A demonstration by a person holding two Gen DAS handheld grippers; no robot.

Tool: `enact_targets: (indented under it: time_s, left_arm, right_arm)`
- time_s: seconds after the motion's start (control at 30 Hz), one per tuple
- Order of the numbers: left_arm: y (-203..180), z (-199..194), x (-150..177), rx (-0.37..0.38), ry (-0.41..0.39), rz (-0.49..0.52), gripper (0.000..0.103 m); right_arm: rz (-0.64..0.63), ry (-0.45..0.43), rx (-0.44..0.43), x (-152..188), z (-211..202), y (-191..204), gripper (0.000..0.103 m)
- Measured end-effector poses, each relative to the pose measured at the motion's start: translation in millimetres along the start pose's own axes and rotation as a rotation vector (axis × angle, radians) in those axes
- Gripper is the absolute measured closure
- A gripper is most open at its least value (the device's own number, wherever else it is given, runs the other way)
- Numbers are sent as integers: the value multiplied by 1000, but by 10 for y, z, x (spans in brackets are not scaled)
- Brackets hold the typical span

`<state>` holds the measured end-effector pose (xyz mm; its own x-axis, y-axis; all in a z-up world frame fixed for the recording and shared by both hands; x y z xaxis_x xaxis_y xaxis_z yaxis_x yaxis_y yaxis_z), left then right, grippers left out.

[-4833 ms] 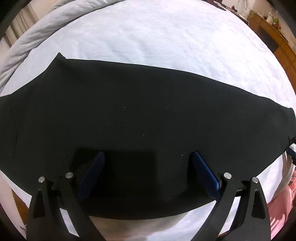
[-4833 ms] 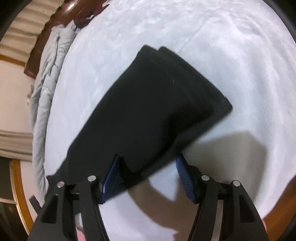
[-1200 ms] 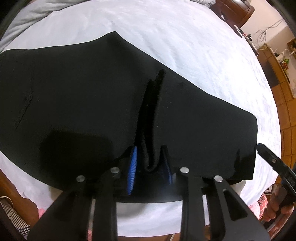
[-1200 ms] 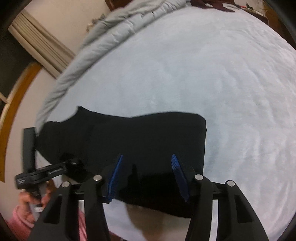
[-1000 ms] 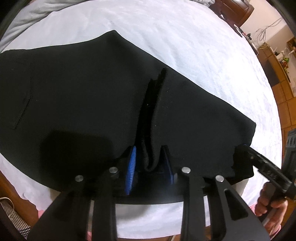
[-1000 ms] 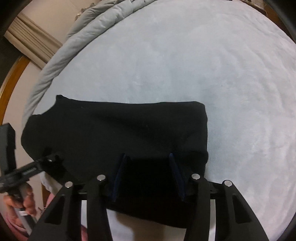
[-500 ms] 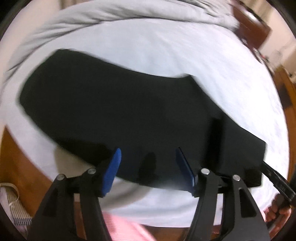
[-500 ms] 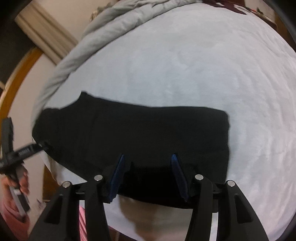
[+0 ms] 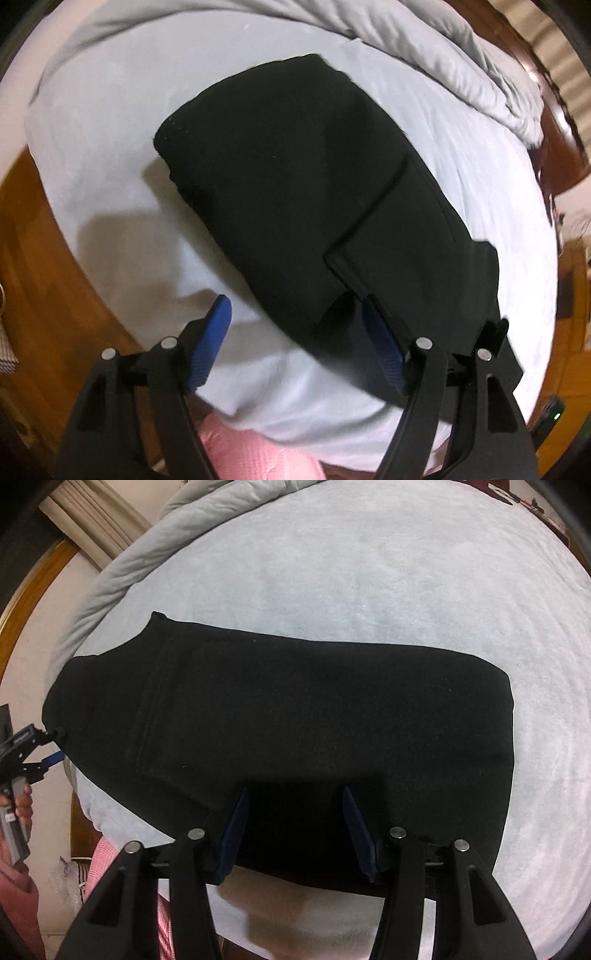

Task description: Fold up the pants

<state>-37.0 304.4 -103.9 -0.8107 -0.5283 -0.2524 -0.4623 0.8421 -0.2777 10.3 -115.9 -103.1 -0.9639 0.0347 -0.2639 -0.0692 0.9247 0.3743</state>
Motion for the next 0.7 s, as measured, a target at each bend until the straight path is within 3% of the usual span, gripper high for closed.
enact_targets:
  time_s: [0.17, 0.3, 0.37, 0.43, 0.5, 0.57, 0.63, 0.7]
  left_arm:
    - [63, 134, -41, 59, 20, -75, 28]
    - [-24, 31, -93, 115, -21, -96, 48]
    - [-83, -14, -124, 139, -44, -79, 51]
    - [-62, 44, -128, 129, -28, -81, 50]
    - [-67, 152, -160, 146, -9, -115, 39]
    - [-51, 189, -153, 134, -6, -118, 39]
    - [-65, 170, -144, 103, -16, -109, 41]
    - [-109, 109, -130, 72, -34, -90, 55]
  right_arm:
    - [0, -3, -4, 10, 21, 4, 49]
    - [-5, -4, 1, 13, 37, 10, 49]
    - [-3, -4, 0, 11, 40, 7, 49]
    - [1, -4, -5, 13, 40, 4, 49]
    - [0, -5, -9, 17, 43, 3, 49]
    - [-2, -7, -13, 24, 39, -3, 49]
    - [-1, -6, -20, 23, 39, -12, 49]
    - [1, -5, -27, 23, 34, -25, 49]
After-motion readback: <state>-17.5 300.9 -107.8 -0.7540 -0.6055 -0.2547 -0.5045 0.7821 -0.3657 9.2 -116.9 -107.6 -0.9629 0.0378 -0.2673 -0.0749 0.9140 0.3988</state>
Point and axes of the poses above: each gripper's, at about its wrist camera, not at the fingertips, and z roughly the way its jaws point, y to its left, x to its underside, the point moved 6 cm from there along z, roughly the way its jaws point, and after that the axes turned 8 degrees about z, right-handed, at the moved point
